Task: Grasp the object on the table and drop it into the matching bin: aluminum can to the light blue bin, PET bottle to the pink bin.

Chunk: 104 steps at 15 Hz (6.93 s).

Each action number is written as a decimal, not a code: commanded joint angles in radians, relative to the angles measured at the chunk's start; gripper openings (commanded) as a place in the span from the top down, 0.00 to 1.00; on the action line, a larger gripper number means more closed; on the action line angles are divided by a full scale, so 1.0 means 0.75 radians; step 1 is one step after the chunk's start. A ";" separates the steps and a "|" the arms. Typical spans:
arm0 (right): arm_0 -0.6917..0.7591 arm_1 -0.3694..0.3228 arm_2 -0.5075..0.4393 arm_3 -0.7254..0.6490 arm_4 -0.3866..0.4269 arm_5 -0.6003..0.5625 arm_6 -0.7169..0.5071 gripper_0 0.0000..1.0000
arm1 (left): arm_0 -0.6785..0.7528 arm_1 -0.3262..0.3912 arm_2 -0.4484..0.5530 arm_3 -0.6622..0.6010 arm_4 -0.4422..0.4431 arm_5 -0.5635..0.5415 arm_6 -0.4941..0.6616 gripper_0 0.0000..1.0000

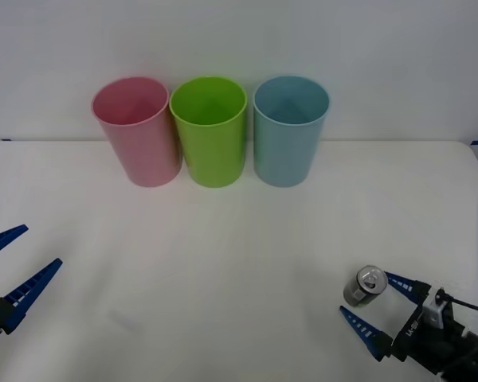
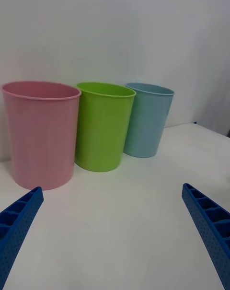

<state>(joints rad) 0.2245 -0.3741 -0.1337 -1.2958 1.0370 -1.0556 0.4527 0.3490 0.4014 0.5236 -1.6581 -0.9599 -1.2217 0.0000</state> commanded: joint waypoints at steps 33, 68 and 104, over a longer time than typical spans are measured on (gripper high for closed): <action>0.010 0.028 0.015 -0.244 -0.080 0.086 -0.068 1.00 | 0.000 0.000 0.000 0.000 0.000 0.000 0.000 0.00; -0.874 0.090 0.211 -0.356 0.489 0.843 -1.234 1.00 | 0.000 0.000 0.000 0.000 0.000 0.000 0.000 0.00; -0.741 -0.041 0.252 -0.451 0.413 0.953 -1.139 0.00 | 0.000 0.000 0.000 0.000 0.000 0.000 0.000 0.00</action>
<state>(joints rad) -0.3694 -0.3849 0.0505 -1.5912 1.3614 -0.3385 -0.4020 0.3490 0.4014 0.5236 -1.6581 -0.9599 -1.2217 0.0000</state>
